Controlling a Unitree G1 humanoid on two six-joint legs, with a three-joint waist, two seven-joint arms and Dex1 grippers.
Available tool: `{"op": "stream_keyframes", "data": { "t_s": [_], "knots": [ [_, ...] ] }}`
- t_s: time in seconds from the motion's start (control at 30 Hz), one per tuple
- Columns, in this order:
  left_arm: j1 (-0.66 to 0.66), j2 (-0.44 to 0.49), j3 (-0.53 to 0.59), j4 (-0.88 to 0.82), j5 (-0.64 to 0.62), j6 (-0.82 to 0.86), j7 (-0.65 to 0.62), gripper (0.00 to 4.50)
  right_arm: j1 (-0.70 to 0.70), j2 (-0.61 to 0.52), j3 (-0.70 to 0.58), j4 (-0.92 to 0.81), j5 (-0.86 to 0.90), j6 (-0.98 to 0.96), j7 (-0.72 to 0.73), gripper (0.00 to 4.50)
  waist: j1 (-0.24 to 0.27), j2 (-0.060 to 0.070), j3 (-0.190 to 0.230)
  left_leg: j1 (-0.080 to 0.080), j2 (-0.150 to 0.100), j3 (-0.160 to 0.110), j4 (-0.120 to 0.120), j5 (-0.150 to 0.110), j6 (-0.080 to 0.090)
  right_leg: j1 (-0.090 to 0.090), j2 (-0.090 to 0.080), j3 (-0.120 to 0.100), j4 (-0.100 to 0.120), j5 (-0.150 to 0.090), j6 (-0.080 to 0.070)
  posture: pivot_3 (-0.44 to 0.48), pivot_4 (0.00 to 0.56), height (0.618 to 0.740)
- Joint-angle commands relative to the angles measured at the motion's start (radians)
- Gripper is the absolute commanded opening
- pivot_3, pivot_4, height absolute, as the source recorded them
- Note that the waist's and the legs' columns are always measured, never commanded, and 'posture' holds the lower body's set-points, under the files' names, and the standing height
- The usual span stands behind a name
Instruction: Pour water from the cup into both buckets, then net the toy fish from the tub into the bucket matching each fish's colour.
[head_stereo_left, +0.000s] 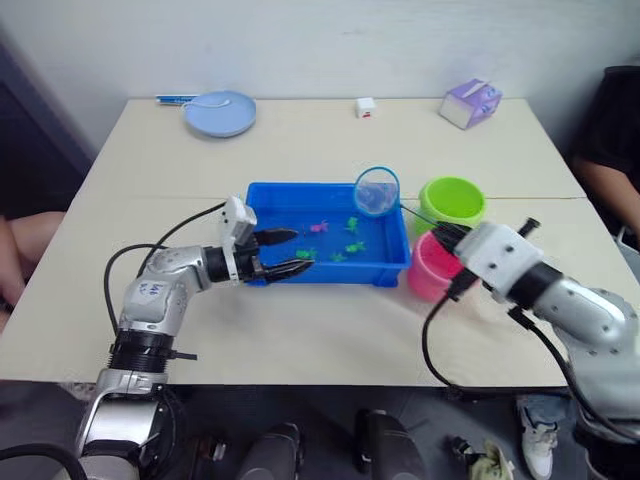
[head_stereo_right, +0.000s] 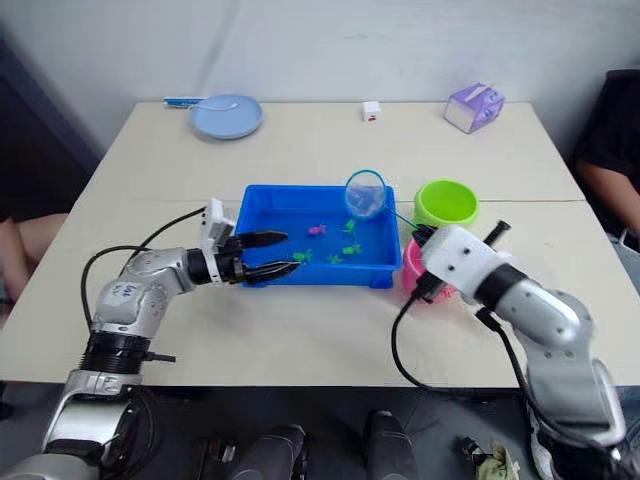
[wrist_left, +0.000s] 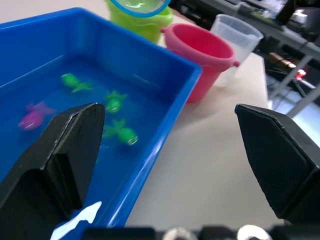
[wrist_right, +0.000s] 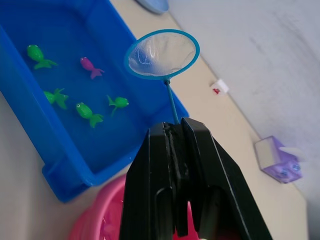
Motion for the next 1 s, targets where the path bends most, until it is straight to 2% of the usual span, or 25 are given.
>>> {"op": "stream_keyframes", "data": {
  "t_s": [0.03, 0.23, 0.5, 0.9, 1.0],
  "knots": [
    [0.037, 0.031, 0.046, -0.089, -0.015, 0.018, 0.031, 4.5, -0.089, -0.009, 0.087, 0.09, -0.053, -0.027, -0.008, 0.79, -0.005, 0.0, 0.0, -0.001, 0.0, 0.0, 0.0, 0.0, 0.0, 0.0, 0.0, 0.0, 0.0, 0.0, 0.0, 0.0, 0.15, 0.74],
    [0.128, 0.051, 0.1, -0.225, -0.04, 0.065, 0.103, 4.5, -0.286, 0.005, 0.267, 0.365, -0.196, -0.152, -0.045, 0.79, -0.011, 0.0, 0.0, 0.0, 0.0, 0.001, 0.0, 0.0, 0.0, -0.001, 0.0, 0.0, 0.001, 0.0, 0.0, 0.0, 0.15, 0.74],
    [0.182, 0.062, 0.146, -0.299, -0.059, 0.092, 0.152, 4.5, -0.377, 0.037, 0.357, 0.558, -0.256, -0.288, -0.049, 0.79, -0.015, 0.0, 0.0, -0.001, 0.0, 0.001, 0.0, 0.0, 0.0, -0.001, 0.0, -0.001, 0.001, 0.0, 0.0, 0.0, 0.15, 0.74],
    [0.22, 0.064, 0.163, -0.339, -0.078, 0.099, 0.184, 4.5, -0.442, 0.055, 0.425, 0.679, -0.369, -0.409, -0.056, 0.79, -0.033, 0.0, 0.0, -0.001, 0.0, 0.001, -0.001, 0.0, 0.0, -0.001, 0.0, -0.001, 0.001, 0.0, 0.0, 0.0, 0.15, 0.74],
    [0.225, 0.065, 0.163, -0.333, -0.075, 0.092, 0.185, 4.5, -0.421, 0.07, 0.418, 0.668, -0.312, -0.41, 0.013, 0.79, -0.033, 0.0, 0.0, -0.001, 0.0, 0.001, -0.001, 0.0, 0.0, -0.001, 0.0, -0.001, 0.001, 0.0, 0.0, 0.0, 0.15, 0.74]
  ]
}}
